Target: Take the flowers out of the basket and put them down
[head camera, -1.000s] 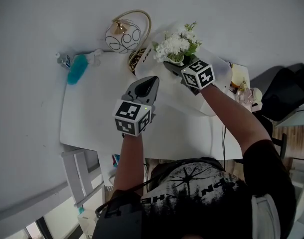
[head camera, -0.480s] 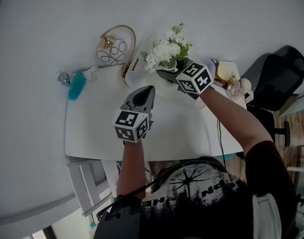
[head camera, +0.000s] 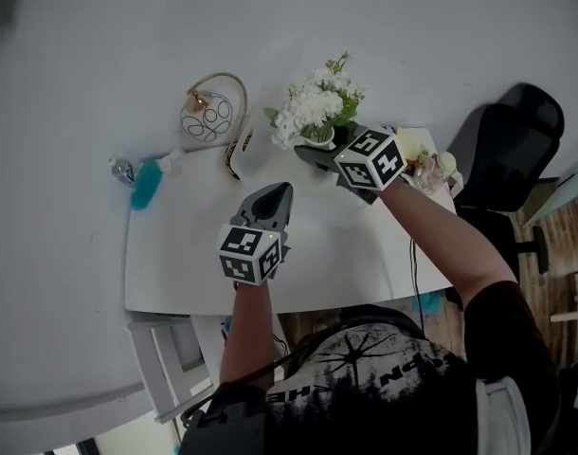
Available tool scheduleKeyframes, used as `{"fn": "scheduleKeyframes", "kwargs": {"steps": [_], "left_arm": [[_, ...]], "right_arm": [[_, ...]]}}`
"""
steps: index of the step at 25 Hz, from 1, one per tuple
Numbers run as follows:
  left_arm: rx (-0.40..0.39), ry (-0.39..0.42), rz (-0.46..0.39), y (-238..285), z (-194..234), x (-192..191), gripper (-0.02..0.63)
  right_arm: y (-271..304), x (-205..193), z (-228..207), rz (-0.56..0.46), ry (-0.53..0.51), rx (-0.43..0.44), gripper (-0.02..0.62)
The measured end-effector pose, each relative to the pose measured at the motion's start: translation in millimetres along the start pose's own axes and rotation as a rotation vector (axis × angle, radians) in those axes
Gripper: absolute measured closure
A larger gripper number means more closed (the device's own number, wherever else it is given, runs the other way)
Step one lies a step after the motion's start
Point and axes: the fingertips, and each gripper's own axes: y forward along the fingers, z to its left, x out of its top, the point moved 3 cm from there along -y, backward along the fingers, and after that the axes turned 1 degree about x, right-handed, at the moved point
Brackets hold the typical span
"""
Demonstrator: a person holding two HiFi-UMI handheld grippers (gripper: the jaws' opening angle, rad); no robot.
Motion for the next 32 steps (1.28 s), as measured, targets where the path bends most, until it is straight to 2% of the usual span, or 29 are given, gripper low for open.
{"fn": "scheduleKeyframes", "kwargs": {"steps": [5,14,17,22,32], "left_arm": [[-0.041,0.022,-0.008,-8,-24,8,0.595],[-0.177,0.030,-0.039,-3,-22,0,0.595],[-0.211,0.039,-0.040,2,-48,1,0.595],[-0.241,0.081,-0.027,-4,-96,8,0.595],[-0.260,0.070,-0.007,10,-132,-16,0.595]], "right_arm": [[-33,21,12,-0.026,0.003,-0.032,0.347],[-46,26,20,0.007,0.005,-0.119,0.348],[-77,24,23,0.012,-0.023,-0.143,0.347],[-132,21,39,-0.024,-0.038,-0.154,0.347],[-179,-14,45,-0.086,0.022,-0.142,0.347]]}}
